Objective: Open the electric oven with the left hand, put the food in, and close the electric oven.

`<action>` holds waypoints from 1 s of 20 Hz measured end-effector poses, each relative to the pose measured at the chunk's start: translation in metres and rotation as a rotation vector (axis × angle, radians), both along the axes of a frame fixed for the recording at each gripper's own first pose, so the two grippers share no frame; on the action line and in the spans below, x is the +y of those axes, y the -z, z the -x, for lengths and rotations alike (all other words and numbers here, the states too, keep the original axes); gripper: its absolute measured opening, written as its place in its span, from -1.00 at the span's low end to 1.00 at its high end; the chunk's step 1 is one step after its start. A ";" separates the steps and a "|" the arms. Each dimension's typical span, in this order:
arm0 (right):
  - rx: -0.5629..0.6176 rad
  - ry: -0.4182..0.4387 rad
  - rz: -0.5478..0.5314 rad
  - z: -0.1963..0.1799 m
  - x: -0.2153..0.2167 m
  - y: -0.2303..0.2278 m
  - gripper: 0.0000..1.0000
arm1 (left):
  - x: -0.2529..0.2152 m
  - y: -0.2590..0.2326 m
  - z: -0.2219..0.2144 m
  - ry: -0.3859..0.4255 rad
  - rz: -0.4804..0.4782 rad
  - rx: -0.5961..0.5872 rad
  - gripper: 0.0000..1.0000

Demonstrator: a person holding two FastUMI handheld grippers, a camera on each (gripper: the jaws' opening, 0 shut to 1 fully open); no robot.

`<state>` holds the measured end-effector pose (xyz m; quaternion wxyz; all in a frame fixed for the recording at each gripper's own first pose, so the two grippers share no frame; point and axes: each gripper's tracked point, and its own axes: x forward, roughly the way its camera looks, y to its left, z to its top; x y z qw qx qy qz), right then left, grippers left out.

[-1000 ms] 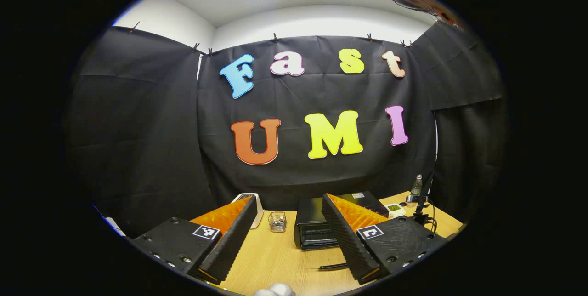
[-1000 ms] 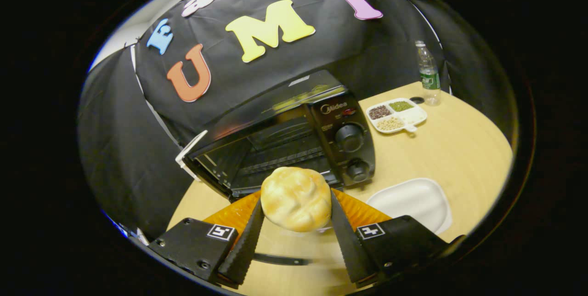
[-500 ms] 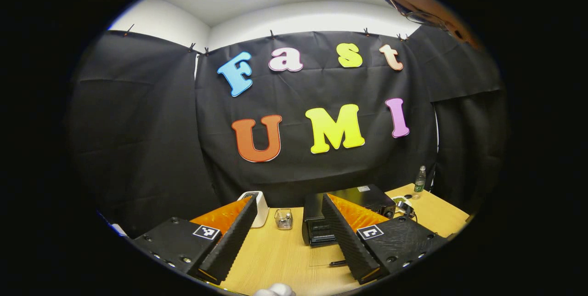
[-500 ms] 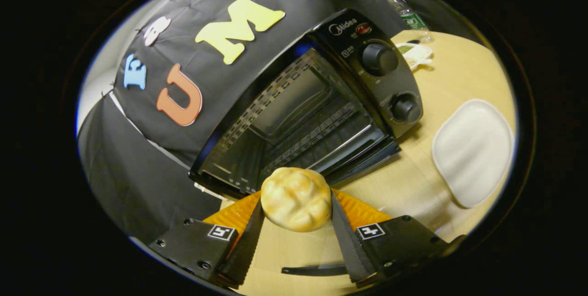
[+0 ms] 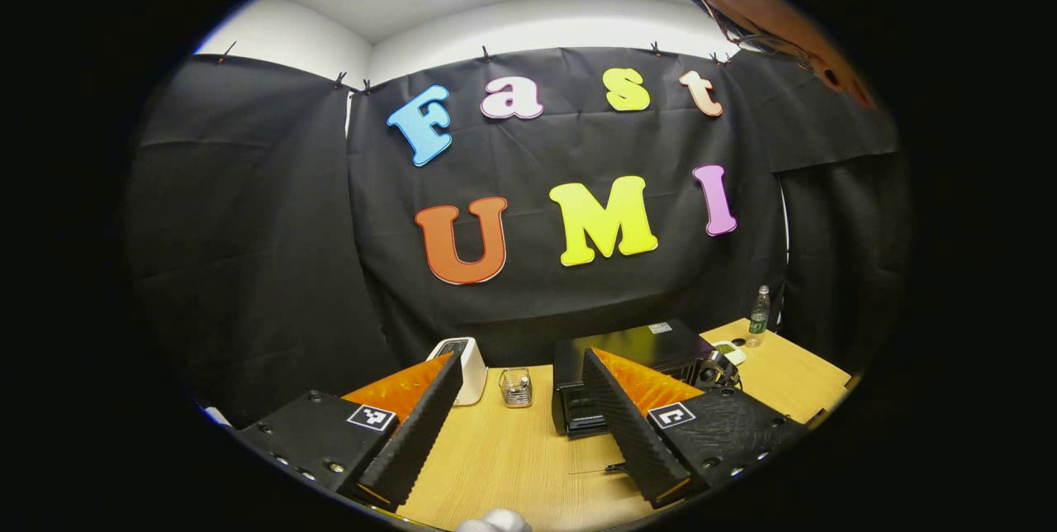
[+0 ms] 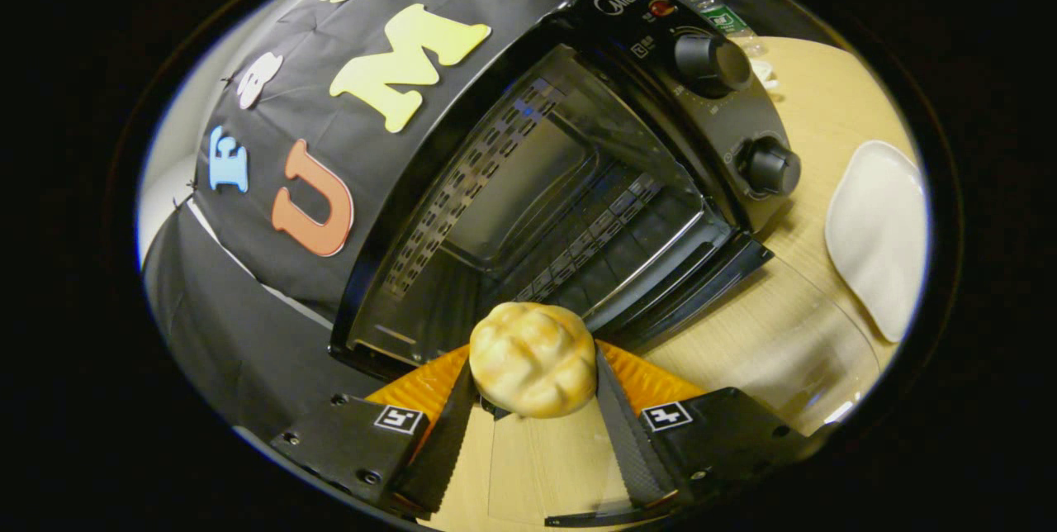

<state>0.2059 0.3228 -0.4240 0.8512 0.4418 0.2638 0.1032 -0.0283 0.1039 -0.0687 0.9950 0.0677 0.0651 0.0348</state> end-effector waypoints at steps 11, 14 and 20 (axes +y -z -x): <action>0.025 0.116 0.036 -0.042 -0.007 -0.014 0.63 | 0.004 0.009 -0.001 0.014 0.000 0.020 0.91; 0.071 0.140 0.054 -0.052 -0.015 -0.009 0.56 | 0.005 0.010 -0.001 0.014 0.006 0.024 0.91; 0.060 0.150 0.187 -0.053 -0.021 -0.012 0.92 | 0.005 0.011 -0.003 0.014 0.005 0.028 0.91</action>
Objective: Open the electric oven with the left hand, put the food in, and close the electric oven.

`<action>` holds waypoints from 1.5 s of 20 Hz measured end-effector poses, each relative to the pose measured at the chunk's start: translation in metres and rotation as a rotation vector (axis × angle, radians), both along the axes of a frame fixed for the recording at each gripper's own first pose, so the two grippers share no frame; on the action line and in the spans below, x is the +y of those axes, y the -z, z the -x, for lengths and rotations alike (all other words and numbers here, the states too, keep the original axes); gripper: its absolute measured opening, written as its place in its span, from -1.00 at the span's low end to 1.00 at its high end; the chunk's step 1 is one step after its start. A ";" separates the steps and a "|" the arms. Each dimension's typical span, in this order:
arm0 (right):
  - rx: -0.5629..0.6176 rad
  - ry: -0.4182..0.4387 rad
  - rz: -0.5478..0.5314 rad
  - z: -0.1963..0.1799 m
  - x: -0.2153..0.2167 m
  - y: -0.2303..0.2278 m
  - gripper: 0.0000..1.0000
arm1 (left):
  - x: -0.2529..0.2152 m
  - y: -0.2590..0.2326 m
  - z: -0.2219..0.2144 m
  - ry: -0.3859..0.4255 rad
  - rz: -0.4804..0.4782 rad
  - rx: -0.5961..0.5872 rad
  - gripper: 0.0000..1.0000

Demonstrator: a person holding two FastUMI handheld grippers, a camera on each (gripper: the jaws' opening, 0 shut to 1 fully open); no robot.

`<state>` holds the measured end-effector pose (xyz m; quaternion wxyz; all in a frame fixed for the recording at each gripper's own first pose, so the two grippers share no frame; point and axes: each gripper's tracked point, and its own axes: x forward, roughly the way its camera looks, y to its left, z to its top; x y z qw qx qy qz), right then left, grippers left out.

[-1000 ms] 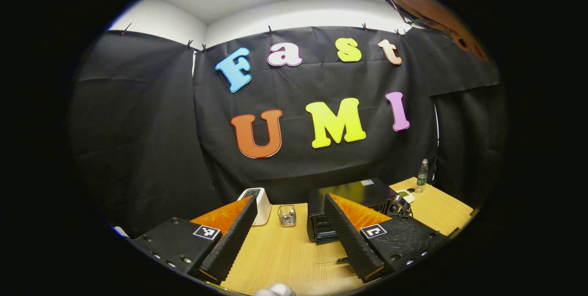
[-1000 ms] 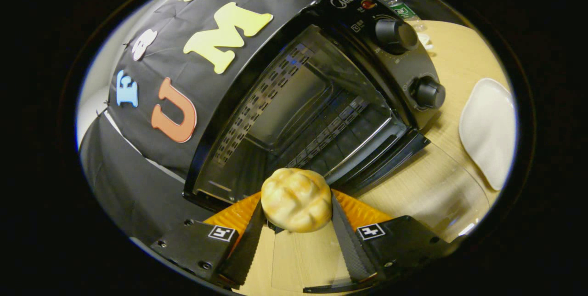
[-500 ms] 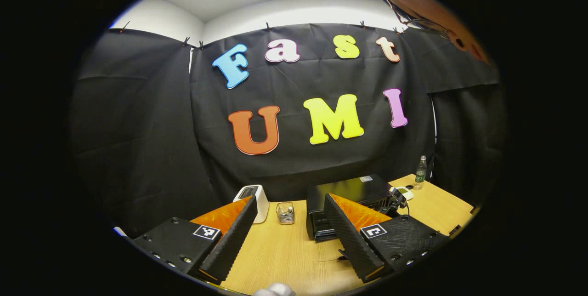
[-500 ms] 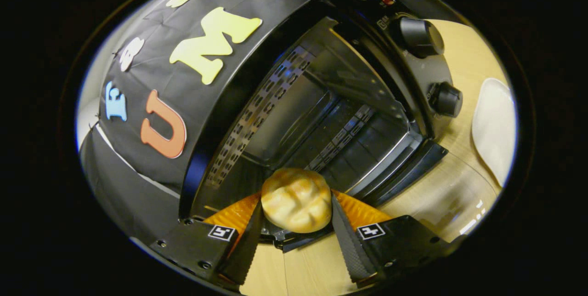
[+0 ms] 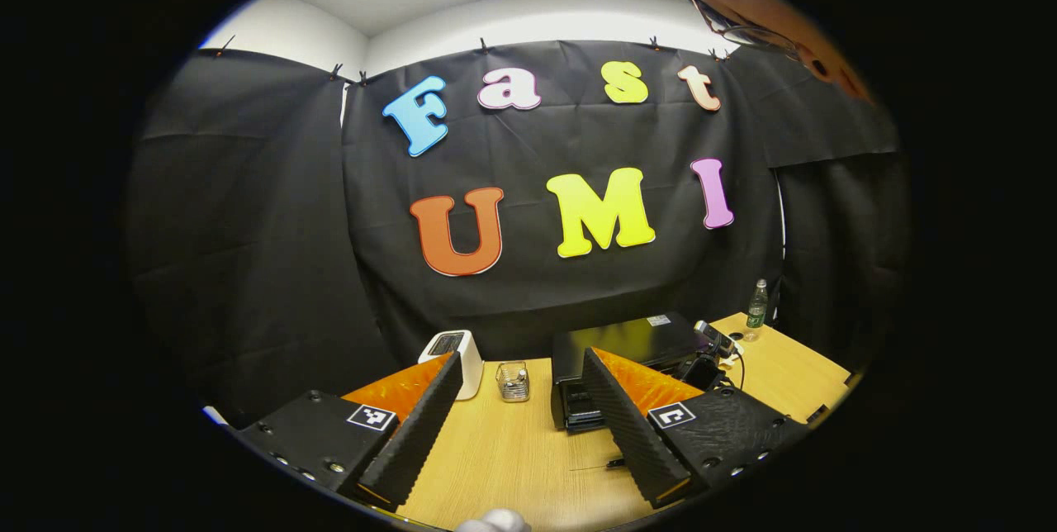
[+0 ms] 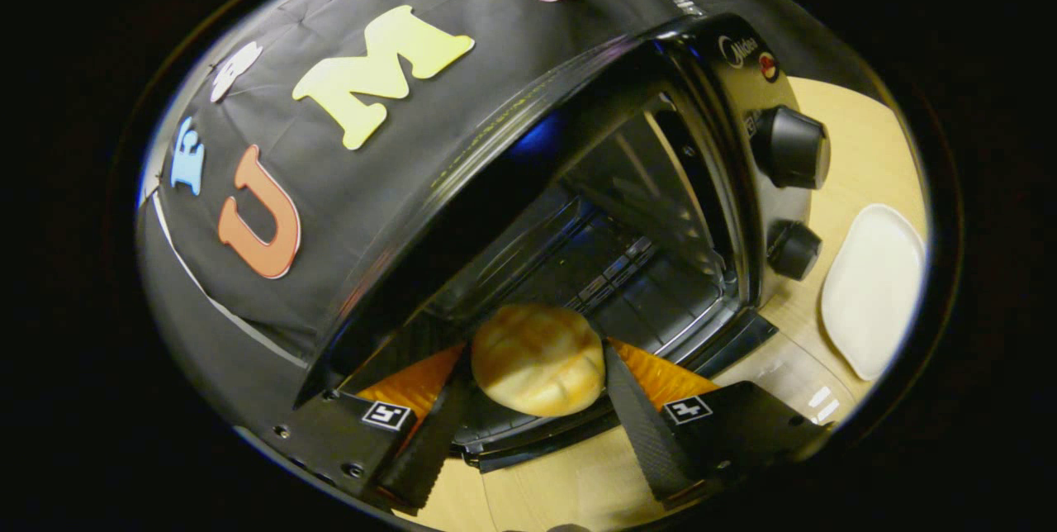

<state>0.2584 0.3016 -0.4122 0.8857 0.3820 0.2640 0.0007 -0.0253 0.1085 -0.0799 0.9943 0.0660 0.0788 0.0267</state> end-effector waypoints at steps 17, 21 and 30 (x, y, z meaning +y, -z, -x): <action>-0.288 -0.073 0.360 0.096 -0.083 -0.138 0.99 | 0.001 0.010 0.003 -0.005 -0.007 -0.039 0.91; -0.400 -0.078 0.537 0.137 -0.134 -0.221 0.90 | -0.006 0.013 0.002 -0.004 0.011 -0.061 0.91; -0.593 0.035 0.738 0.226 -0.243 -0.372 0.92 | -0.045 0.081 0.002 0.014 0.064 0.020 0.91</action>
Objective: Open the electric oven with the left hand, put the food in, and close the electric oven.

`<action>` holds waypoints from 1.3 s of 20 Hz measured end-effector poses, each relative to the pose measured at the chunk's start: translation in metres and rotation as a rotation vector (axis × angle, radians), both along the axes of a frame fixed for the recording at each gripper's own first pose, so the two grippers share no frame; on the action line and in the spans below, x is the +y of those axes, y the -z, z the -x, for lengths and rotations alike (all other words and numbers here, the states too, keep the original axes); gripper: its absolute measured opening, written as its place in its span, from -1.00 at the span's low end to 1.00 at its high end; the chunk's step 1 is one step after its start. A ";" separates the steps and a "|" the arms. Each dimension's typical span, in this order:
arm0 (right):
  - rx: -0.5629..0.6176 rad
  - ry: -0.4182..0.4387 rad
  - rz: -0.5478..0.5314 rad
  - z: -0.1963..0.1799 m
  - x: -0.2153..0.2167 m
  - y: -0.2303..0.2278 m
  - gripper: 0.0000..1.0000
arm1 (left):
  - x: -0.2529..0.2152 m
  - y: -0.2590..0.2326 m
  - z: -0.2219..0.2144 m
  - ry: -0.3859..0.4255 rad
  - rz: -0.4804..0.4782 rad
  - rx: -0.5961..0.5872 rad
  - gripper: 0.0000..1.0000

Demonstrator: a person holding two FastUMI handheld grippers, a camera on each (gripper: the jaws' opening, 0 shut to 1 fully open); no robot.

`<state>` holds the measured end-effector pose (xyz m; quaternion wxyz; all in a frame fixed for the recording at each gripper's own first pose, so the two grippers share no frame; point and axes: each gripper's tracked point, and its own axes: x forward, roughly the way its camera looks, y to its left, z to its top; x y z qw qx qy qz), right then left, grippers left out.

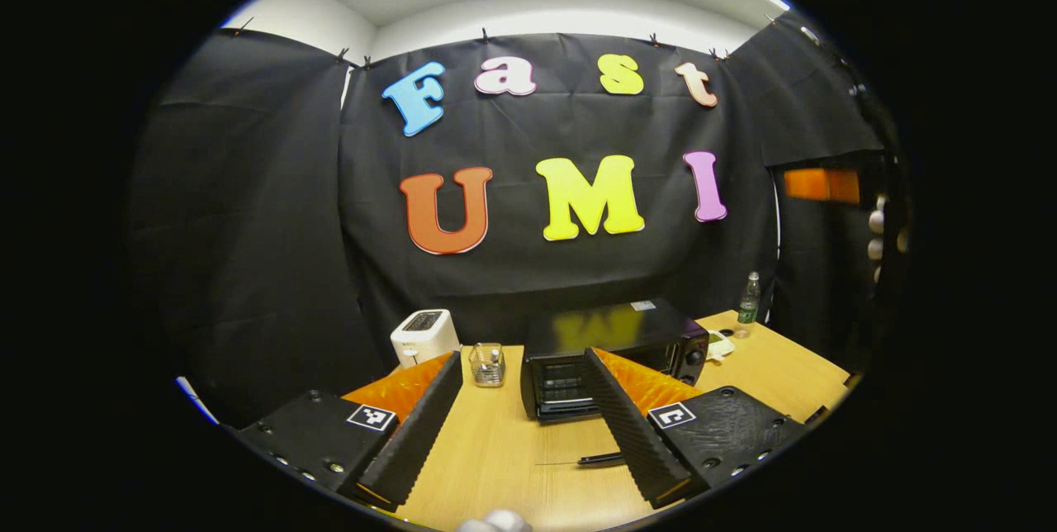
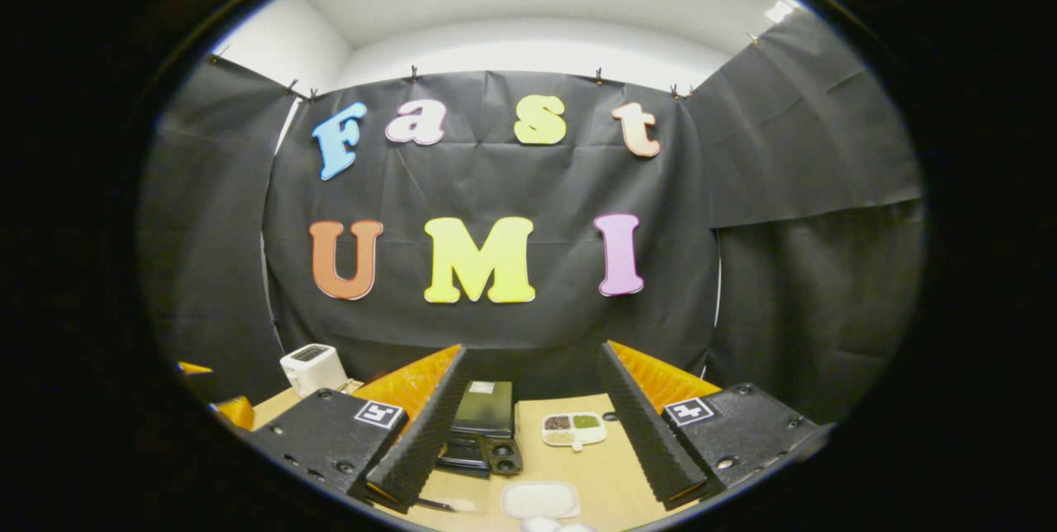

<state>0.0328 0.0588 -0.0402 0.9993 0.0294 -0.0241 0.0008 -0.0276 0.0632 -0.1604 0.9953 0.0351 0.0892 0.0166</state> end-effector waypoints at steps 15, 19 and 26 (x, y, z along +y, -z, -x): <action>0.034 -0.018 0.025 0.023 -0.035 -0.001 0.92 | -0.104 0.241 0.022 0.066 0.056 0.407 0.92; 0.061 -0.023 0.022 0.017 -0.037 0.009 0.93 | -0.112 0.272 0.008 0.073 0.059 0.452 0.92; 0.081 -0.004 0.022 0.011 -0.048 0.016 0.92 | -0.114 0.304 -0.004 0.066 0.054 0.521 0.92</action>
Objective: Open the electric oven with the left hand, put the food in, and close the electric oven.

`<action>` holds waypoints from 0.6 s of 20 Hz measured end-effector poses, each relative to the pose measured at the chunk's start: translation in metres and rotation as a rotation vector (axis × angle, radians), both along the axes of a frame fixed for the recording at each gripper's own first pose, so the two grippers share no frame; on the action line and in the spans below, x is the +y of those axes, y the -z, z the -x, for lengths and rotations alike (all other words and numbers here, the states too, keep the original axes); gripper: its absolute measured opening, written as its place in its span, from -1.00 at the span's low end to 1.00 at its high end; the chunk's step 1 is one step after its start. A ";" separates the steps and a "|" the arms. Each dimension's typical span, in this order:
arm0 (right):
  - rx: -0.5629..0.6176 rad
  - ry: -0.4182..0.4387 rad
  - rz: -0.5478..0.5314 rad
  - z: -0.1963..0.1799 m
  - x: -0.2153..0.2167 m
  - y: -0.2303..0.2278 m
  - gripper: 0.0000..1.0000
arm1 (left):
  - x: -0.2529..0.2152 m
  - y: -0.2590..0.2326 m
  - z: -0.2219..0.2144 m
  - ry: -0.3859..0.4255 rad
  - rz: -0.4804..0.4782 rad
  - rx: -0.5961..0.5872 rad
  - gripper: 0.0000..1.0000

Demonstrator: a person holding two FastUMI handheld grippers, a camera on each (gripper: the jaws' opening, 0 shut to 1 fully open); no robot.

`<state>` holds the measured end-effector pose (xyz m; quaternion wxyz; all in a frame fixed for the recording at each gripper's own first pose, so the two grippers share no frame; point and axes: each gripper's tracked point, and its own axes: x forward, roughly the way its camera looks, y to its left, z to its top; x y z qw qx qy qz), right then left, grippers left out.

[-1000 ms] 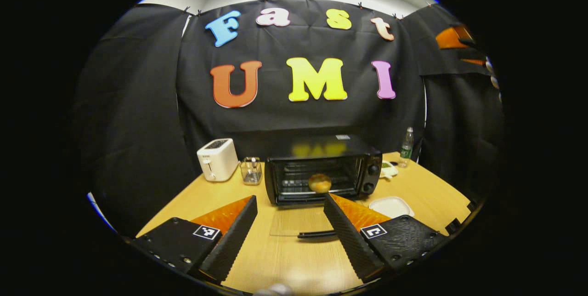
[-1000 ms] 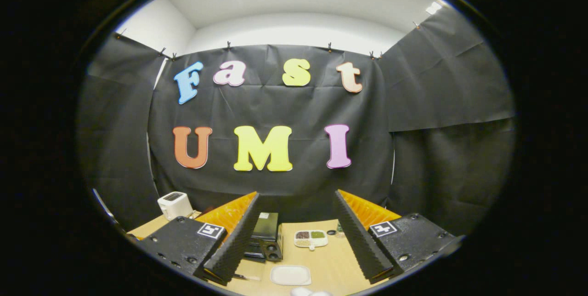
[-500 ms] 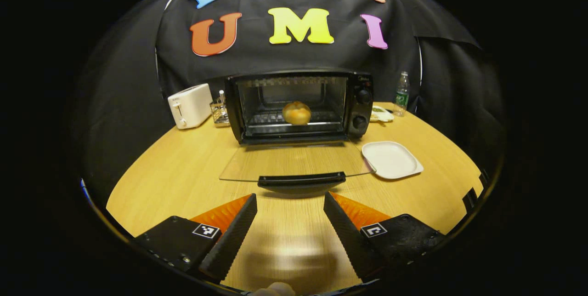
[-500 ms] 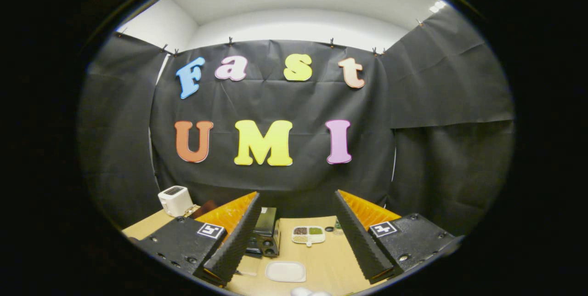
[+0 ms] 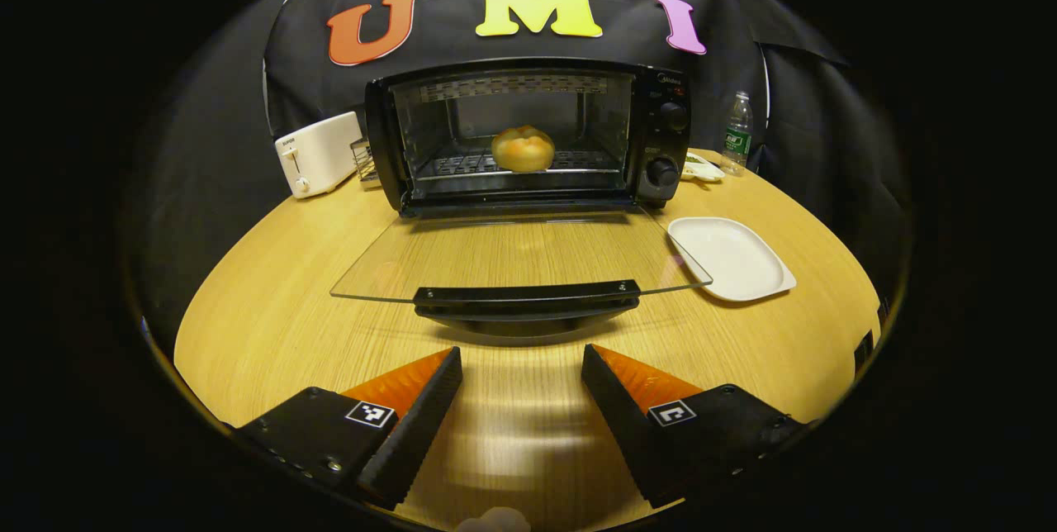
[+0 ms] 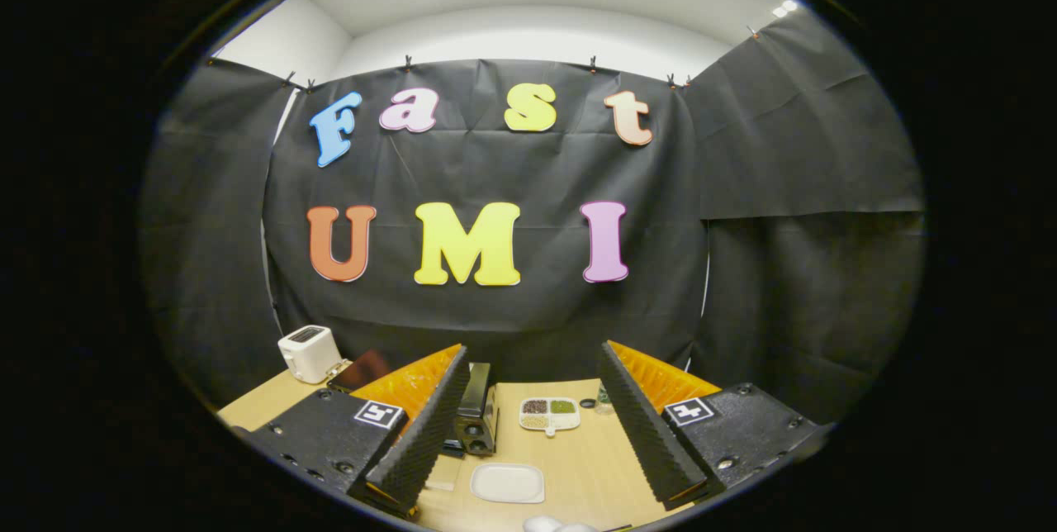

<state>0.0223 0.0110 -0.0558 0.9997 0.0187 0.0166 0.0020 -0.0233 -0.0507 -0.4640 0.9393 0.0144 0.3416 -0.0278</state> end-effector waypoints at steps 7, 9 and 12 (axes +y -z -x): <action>0.027 0.001 0.003 -0.006 -0.003 0.011 1.00 | 0.001 0.004 -0.015 0.002 -0.004 0.006 0.92; 0.027 0.002 0.001 -0.007 -0.004 0.011 1.00 | 0.001 0.005 -0.015 0.008 -0.007 0.008 0.92; 0.031 -0.001 -0.007 -0.010 -0.005 0.012 0.93 | 0.002 0.001 -0.014 0.005 -0.004 0.008 0.92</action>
